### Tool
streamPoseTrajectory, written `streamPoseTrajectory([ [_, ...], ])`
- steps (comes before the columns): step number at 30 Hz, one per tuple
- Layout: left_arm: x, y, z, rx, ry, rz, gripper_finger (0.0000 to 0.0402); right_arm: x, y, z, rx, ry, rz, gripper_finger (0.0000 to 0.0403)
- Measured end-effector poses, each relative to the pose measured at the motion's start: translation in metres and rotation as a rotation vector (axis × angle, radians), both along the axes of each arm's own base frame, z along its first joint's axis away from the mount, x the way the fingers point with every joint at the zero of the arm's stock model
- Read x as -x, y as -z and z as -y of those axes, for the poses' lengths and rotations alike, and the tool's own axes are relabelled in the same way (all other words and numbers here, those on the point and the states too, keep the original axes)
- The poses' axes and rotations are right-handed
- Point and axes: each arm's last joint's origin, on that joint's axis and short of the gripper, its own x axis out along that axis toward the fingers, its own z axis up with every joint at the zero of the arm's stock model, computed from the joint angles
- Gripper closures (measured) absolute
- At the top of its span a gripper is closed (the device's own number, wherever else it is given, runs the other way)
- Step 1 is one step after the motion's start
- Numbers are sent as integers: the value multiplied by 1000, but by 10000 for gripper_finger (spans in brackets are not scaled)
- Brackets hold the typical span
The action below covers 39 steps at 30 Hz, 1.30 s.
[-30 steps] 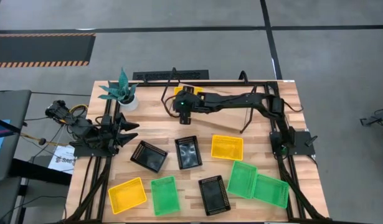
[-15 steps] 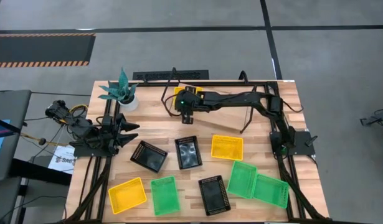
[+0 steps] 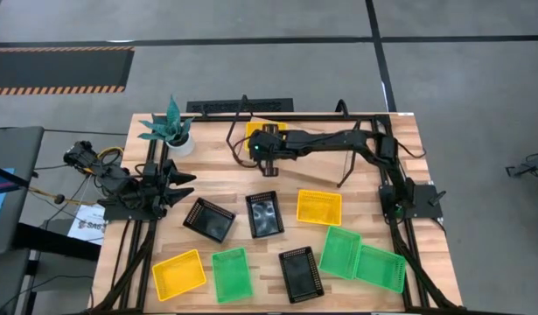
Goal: Stack baskets on shelf by color
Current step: Put the left yellow bin into the shelf
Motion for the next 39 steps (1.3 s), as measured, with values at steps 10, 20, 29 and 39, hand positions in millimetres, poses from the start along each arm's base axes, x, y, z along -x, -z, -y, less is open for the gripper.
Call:
streamPoseTrajectory([
  [10,0,0,0,4,0,-1,181,19,-20,-34,213,-354,-348,394],
  [20,0,3,0,5,3,-22,181,35,-39,-24,209,-638,-440,387],
  [29,0,3,0,6,4,-22,181,35,-38,-17,172,-726,-406,376],
  [39,0,3,0,6,3,-22,181,37,-38,-5,171,-707,-398,342],
])
